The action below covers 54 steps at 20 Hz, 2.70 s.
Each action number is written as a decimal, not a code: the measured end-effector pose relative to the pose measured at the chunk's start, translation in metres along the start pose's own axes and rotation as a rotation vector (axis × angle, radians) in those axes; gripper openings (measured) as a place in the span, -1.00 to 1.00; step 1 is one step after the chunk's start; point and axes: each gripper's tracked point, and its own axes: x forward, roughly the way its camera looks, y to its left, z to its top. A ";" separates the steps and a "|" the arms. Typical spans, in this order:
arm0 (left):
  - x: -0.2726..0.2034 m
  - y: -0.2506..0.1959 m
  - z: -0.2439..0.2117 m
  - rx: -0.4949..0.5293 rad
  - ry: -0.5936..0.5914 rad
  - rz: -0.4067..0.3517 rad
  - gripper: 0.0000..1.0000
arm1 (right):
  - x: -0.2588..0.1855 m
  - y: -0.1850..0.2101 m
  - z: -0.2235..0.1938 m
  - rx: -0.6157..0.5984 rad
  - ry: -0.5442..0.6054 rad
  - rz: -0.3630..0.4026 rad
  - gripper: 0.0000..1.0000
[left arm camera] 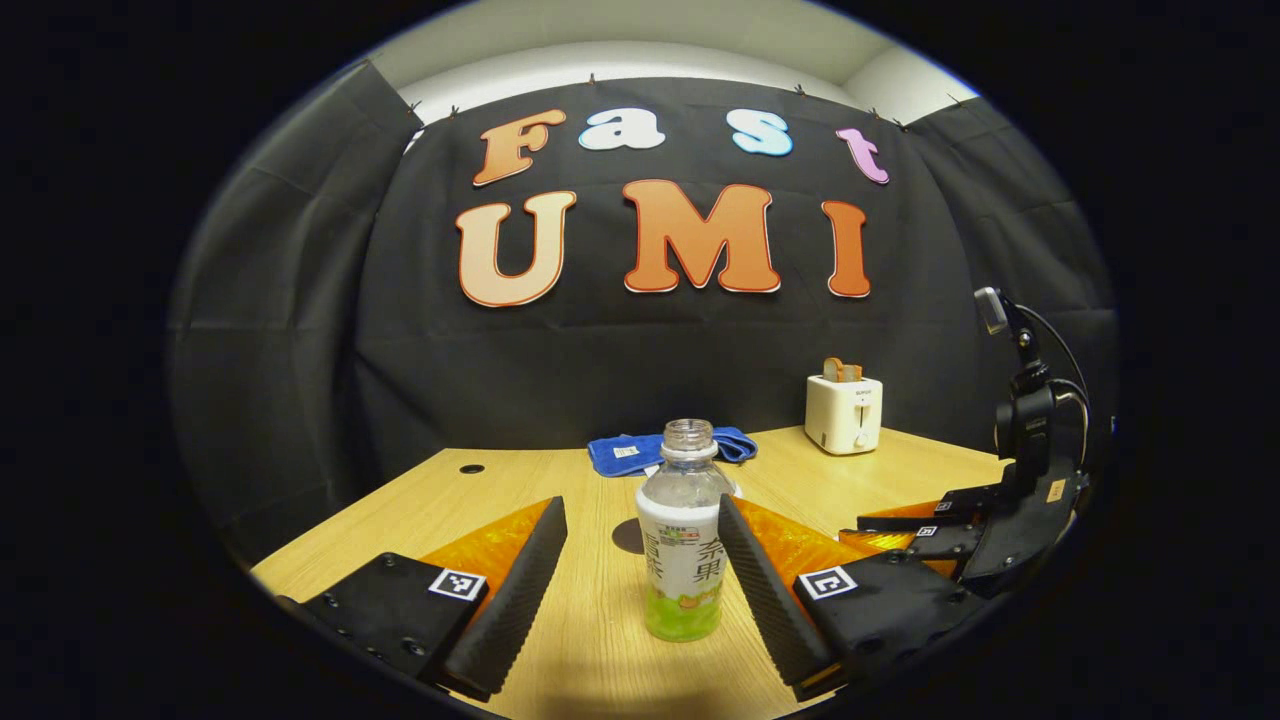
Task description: Open the teacup lid with one hand, grasp the water bottle and pour water into the teacup with the other hand; after pouring, place the water bottle on the coaster and then close the teacup lid.
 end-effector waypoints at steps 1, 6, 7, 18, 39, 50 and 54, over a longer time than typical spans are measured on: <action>0.000 -0.002 -0.001 -0.003 0.000 -0.005 0.95 | -0.001 -0.002 0.002 0.008 0.000 -0.003 -0.51; 0.005 -0.010 -0.012 0.002 0.024 -0.023 0.93 | -0.001 0.000 0.001 0.030 0.005 0.014 -0.58; 0.006 -0.012 -0.015 0.000 0.031 -0.027 0.93 | 0.000 -0.002 0.003 0.032 0.001 0.010 -0.63; 0.022 -0.025 -0.045 0.030 0.095 -0.042 0.96 | -0.022 -0.022 0.035 0.057 -0.087 -0.013 -0.64; 0.049 -0.007 -0.095 -0.065 0.220 -0.003 0.37 | -0.039 -0.064 0.040 0.097 -0.109 -0.099 -0.65; 0.055 0.002 -0.075 0.292 0.219 0.064 0.28 | -0.055 -0.089 0.047 0.115 -0.145 -0.135 -0.64; 0.057 0.009 -0.078 0.485 0.209 0.093 0.27 | -0.056 -0.098 0.039 0.117 -0.130 -0.151 -0.65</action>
